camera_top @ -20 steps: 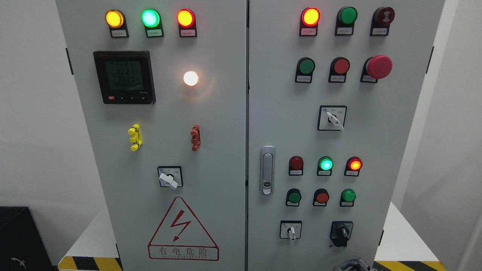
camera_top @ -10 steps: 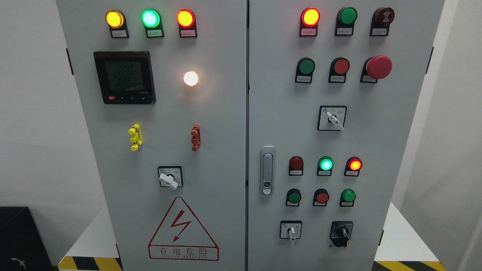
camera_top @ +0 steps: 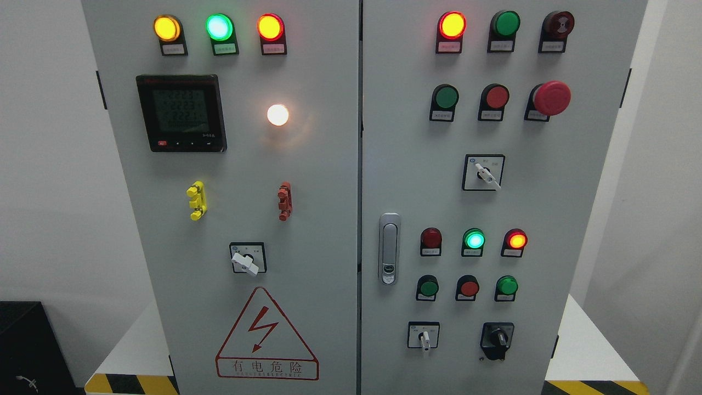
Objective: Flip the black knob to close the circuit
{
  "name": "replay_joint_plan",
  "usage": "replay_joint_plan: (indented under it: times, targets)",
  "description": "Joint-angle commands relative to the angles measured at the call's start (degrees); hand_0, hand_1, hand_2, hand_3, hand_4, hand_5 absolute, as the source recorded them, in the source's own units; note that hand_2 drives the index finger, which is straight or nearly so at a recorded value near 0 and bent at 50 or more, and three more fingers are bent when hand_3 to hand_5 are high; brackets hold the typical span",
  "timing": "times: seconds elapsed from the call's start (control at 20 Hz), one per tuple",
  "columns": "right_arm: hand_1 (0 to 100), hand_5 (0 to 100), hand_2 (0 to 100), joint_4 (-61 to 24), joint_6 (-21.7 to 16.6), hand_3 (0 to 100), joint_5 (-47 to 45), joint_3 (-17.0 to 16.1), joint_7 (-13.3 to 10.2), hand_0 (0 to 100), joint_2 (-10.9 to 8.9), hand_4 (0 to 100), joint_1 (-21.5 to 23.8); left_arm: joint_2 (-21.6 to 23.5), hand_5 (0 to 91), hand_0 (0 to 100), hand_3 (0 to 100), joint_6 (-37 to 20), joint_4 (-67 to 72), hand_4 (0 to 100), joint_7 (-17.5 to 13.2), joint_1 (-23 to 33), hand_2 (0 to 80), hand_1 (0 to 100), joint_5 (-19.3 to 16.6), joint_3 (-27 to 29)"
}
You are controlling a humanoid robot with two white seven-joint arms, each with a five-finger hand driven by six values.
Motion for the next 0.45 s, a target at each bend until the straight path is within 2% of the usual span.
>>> replay_joint_plan:
  times: [0.0,0.4]
  targets:
    - [3,0,0,-0.3,-0.5,0,-1.3,0.5,0.2,0,-0.11,0,0.7,0.0,0.0,12,0,0.3,1.2,0,0.0,0.1,0.0,56,-1.2,-1.2]
    - [3,0,0,0.5,-1.3,0,-1.0,1.5,0.6,0,-0.02,0,1.1,0.0,0.0,12,0,0.2,1.2,0,0.0,0.1,0.0,56,-1.2,-1.2]
